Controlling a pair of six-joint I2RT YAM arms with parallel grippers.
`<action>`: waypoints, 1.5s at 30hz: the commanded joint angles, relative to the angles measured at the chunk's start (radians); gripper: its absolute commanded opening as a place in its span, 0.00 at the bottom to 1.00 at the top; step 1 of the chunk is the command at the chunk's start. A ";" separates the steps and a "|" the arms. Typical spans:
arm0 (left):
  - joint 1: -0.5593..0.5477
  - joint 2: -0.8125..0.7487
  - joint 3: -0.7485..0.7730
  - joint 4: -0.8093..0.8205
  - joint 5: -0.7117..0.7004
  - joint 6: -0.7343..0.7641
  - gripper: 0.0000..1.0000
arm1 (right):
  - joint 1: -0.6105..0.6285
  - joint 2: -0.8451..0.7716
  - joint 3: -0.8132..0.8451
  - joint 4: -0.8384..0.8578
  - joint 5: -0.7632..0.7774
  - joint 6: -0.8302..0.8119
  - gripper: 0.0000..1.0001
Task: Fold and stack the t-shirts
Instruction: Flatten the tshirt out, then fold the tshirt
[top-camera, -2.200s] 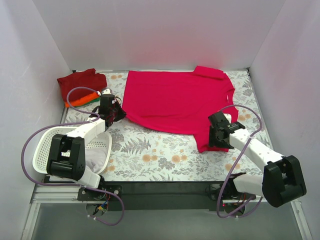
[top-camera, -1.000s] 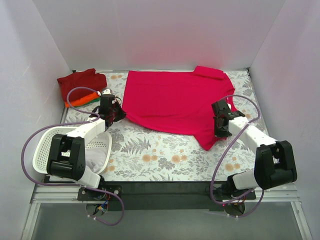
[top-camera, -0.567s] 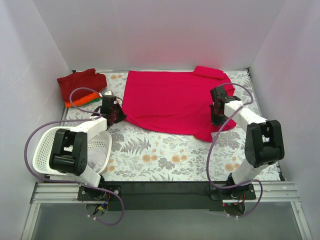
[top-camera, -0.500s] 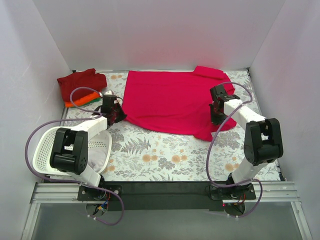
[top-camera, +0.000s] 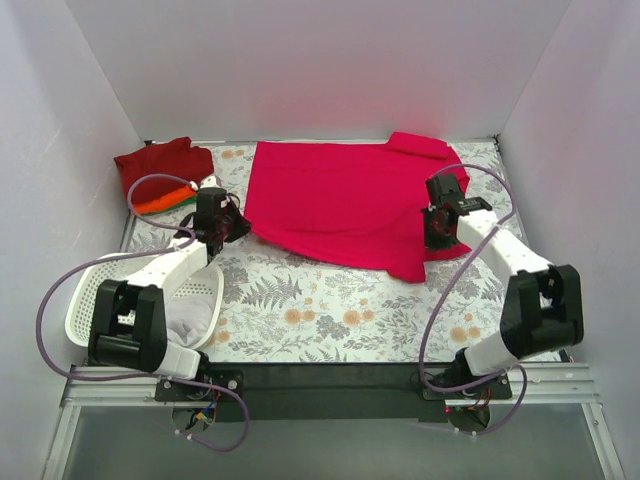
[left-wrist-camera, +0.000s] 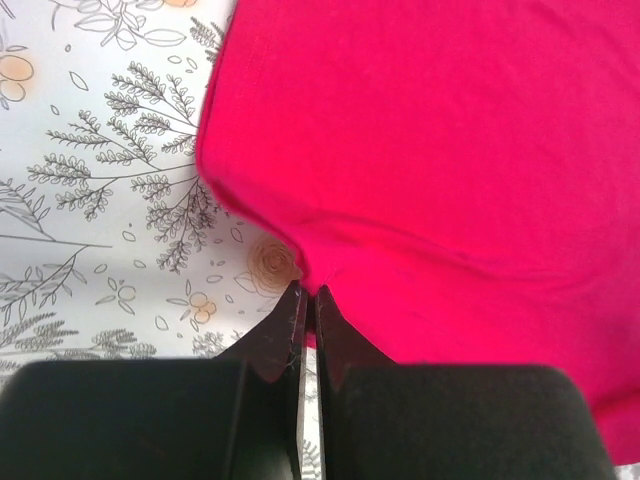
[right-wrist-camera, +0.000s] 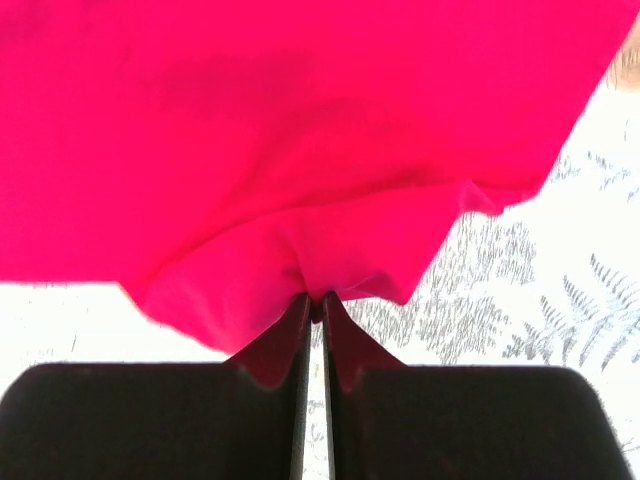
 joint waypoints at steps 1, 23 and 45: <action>0.000 -0.120 -0.033 -0.009 -0.006 -0.029 0.00 | 0.027 -0.129 -0.076 -0.007 -0.010 0.036 0.01; -0.145 -0.503 -0.296 -0.121 -0.154 -0.135 0.00 | 0.076 -0.626 -0.205 -0.260 -0.036 0.103 0.01; -0.145 -0.257 -0.135 -0.067 -0.184 -0.091 0.00 | 0.055 -0.234 0.020 -0.122 0.045 0.028 0.01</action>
